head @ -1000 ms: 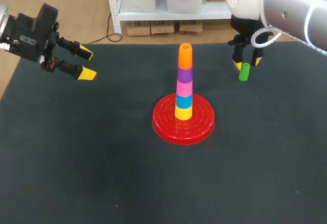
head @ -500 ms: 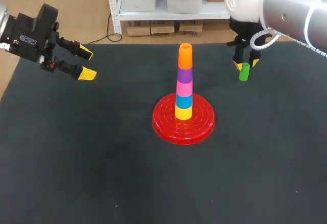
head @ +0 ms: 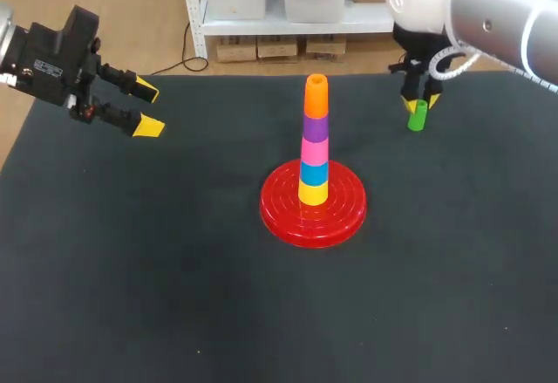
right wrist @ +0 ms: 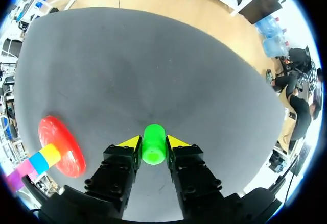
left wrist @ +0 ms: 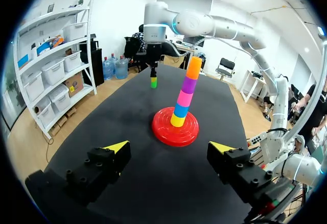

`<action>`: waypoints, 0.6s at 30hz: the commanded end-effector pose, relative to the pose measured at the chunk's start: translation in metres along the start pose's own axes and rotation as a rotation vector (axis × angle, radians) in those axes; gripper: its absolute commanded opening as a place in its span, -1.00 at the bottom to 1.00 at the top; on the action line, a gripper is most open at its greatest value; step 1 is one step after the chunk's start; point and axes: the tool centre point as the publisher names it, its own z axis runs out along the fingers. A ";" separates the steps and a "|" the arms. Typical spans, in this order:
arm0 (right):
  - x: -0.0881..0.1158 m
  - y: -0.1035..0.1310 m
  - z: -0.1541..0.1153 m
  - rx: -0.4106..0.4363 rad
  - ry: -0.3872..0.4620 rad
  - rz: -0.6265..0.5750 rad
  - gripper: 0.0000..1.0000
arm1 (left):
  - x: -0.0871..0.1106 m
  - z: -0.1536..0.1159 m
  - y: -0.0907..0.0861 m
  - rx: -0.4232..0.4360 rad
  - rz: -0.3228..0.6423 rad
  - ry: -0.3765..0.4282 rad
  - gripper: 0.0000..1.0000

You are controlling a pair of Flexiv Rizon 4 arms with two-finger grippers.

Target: Pick up and stack the cylinders on the red base in this order: pink,purple,orange,green

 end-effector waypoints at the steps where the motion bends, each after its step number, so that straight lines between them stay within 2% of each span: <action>1: 0.019 0.017 -0.049 0.022 0.004 -0.037 -1.00 | 0.001 0.000 0.000 -0.002 0.002 -0.004 1.00; 7: 0.045 0.052 -0.132 0.039 -0.004 -0.167 -1.00 | 0.001 0.000 0.000 -0.002 0.002 -0.004 1.00; 12: 0.068 0.094 -0.198 0.030 -0.062 -0.323 -1.00 | 0.001 0.000 0.000 -0.002 0.002 -0.004 1.00; 15: 0.082 0.120 -0.221 0.037 -0.090 -0.417 -1.00 | 0.001 0.000 0.000 -0.002 0.002 -0.004 1.00; 18: 0.095 0.147 -0.227 0.040 -0.090 -0.510 -1.00 | 0.001 0.000 0.000 -0.002 0.002 -0.004 1.00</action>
